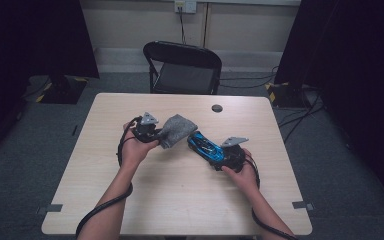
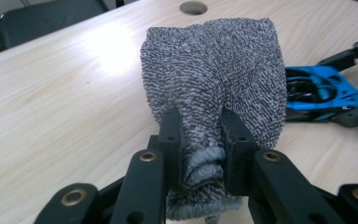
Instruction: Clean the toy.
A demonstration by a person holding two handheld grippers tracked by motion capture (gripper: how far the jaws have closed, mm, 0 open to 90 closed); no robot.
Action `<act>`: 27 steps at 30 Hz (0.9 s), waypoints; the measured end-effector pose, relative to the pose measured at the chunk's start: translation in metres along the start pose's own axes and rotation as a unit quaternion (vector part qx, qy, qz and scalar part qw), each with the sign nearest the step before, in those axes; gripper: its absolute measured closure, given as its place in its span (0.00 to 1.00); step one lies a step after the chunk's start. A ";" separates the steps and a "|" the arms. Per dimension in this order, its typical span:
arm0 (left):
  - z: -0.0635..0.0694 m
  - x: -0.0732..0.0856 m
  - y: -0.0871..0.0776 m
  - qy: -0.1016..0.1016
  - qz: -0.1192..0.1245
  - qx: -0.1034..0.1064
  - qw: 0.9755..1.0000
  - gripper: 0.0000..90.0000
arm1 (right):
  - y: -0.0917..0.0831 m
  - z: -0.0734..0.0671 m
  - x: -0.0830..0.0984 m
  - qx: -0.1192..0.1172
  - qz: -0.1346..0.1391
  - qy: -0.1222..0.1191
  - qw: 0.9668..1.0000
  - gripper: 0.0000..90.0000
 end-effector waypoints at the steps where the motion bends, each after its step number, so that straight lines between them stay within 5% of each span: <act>1: 0.003 -0.001 -0.001 0.001 0.002 0.004 1.000 0.81 | 0.000 0.000 0.000 0.000 0.000 0.000 1.000 0.26; 16: 0.050 -0.007 0.004 0.043 0.003 0.062 0.997 0.81 | 0.000 0.000 0.000 -0.001 0.000 -0.001 1.000 0.26; 27: 0.083 0.016 0.027 0.090 -0.048 0.086 0.991 0.81 | 0.000 0.000 0.000 -0.001 0.000 -0.002 1.000 0.26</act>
Point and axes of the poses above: each handheld gripper's, and its own axes: y roughly forward along the jaws, x roughly out of its underside, z roughly to its right, the point moved 4 cm from there along y, roughly forward along the jaws, and after that the axes turned 13 degrees about -y, right-handed, at the moved point
